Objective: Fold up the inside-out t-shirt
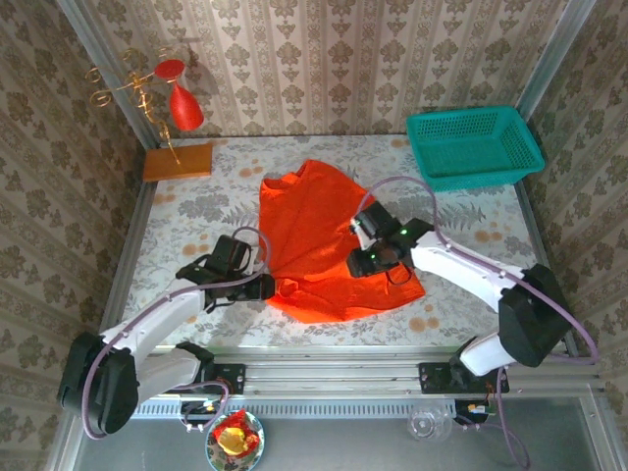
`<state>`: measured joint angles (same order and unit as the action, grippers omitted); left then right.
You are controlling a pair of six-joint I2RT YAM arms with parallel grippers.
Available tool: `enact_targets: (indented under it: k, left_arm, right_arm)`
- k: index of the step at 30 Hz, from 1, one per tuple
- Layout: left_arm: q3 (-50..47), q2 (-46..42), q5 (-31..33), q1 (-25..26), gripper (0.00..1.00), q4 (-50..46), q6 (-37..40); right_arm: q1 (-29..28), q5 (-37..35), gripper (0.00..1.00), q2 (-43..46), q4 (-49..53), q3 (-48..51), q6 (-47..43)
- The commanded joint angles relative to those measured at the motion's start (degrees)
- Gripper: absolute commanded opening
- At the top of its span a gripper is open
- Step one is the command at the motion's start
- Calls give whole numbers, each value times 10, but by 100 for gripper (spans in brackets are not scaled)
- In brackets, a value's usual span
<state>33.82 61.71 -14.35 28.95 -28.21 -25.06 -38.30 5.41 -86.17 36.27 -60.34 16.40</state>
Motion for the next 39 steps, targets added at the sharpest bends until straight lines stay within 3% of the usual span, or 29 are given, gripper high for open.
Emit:
enact_targets:
  k: [1,5,9,17,21,28,30,33,39]
  left_arm:
    - [58,-19,23,14,51,-39,26]
    - [88,-12,38,22,52,-72,41]
    - [87,-4,33,25,50,-66,42]
    - [76,-6,31,27,50,-53,36]
    - [73,-8,33,27,50,-51,38]
    - [79,-9,35,27,50,-55,43]
    - [78,-10,25,28,50,-47,44]
    - [81,-7,16,29,51,-43,46]
    - [80,-4,16,30,51,-41,50]
  right_arm:
    - [-43,-6,43,-36,16,-14,-112]
    - [-101,-76,47,-81,41,-25,-226]
    - [-113,-108,47,-126,74,-40,-307]
    - [-113,-132,51,-175,83,-40,-359]
    - [-113,-143,44,-200,82,-47,-365]
    - [-110,-172,9,-159,48,-45,-358]
    - [-108,-172,9,-143,49,-50,-360]
    - [-105,-162,22,-126,57,-54,-365]
    - [-89,-168,17,-137,76,-57,-379]
